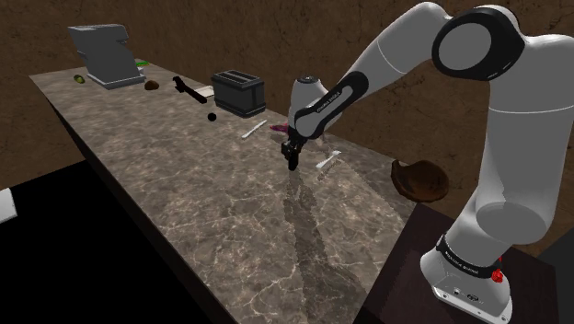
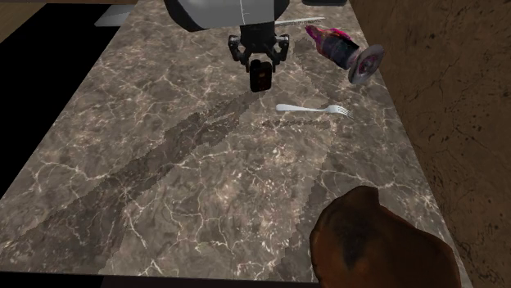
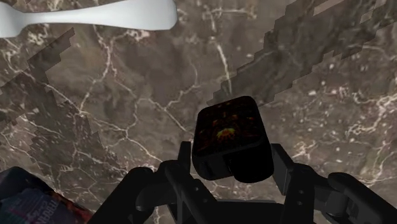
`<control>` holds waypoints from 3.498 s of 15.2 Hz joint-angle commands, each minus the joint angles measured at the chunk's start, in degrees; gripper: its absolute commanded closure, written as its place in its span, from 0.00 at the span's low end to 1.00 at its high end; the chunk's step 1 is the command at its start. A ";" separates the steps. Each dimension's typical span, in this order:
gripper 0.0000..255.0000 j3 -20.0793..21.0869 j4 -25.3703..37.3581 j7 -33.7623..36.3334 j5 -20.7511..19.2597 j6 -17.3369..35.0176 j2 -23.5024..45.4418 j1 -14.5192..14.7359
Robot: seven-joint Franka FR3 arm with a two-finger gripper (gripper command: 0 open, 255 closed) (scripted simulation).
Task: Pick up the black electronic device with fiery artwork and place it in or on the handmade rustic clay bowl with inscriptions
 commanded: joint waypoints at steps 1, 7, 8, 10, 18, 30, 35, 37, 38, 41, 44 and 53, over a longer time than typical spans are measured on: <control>1.00 -0.02 -0.04 0.00 -0.01 -0.02 0.03 -0.01; 1.00 0.25 0.45 -0.55 0.48 -3.21 -2.69 -0.16; 1.00 0.29 0.58 -0.66 0.58 -3.86 -3.21 -0.18; 1.00 0.38 0.89 -0.86 0.77 -5.17 -4.22 -0.22; 1.00 0.64 2.59 -1.64 1.46 -10.54 -7.89 -0.33; 1.00 0.85 6.66 -2.63 2.29 -18.89 -12.21 -0.36; 1.00 0.90 8.50 -2.93 2.52 -21.89 -13.37 -0.36; 1.00 0.40 3.51 -4.28 2.86 -20.80 -17.37 -1.10; 1.00 0.10 1.13 -4.99 3.02 -20.35 -19.34 -1.45; 1.00 -0.96 -5.59 -7.22 3.38 -19.36 -25.20 -2.46; 1.00 -2.28 -11.74 -9.56 3.50 -18.89 -31.01 -3.44; 1.00 -7.48 -26.98 -17.11 1.76 -20.79 -48.55 -7.18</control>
